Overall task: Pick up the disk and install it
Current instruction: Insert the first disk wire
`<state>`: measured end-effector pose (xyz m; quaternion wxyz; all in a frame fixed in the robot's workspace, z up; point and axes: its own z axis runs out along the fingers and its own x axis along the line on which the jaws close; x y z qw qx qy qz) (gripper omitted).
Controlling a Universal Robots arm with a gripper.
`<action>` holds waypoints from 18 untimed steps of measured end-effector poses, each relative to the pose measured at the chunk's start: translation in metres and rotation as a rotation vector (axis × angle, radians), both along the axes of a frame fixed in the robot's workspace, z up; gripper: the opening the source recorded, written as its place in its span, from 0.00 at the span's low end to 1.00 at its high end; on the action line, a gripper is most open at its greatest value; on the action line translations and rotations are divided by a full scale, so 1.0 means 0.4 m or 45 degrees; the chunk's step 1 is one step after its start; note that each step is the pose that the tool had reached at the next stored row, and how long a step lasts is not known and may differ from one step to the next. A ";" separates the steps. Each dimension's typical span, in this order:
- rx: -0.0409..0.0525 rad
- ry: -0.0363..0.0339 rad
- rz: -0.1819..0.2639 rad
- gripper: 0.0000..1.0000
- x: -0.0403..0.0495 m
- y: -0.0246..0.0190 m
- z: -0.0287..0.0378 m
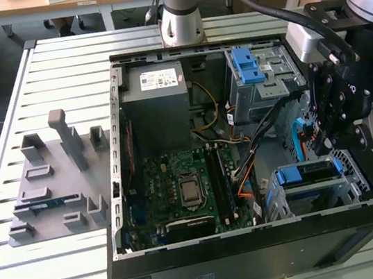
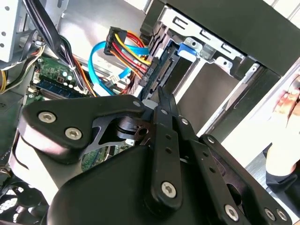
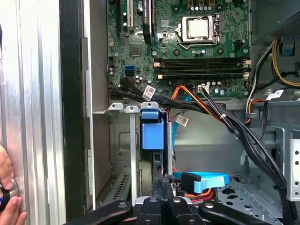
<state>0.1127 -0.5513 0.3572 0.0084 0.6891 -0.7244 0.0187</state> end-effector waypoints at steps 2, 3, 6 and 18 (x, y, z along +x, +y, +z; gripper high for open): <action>0.000 -0.0010 0.000 0.11 0.002 0.004 0.001; 0.000 -0.0020 0.000 0.11 0.002 0.007 0.002; 0.000 -0.0082 -0.003 0.11 0.002 0.014 0.004; 0.000 -0.0201 -0.005 0.11 0.002 0.039 0.005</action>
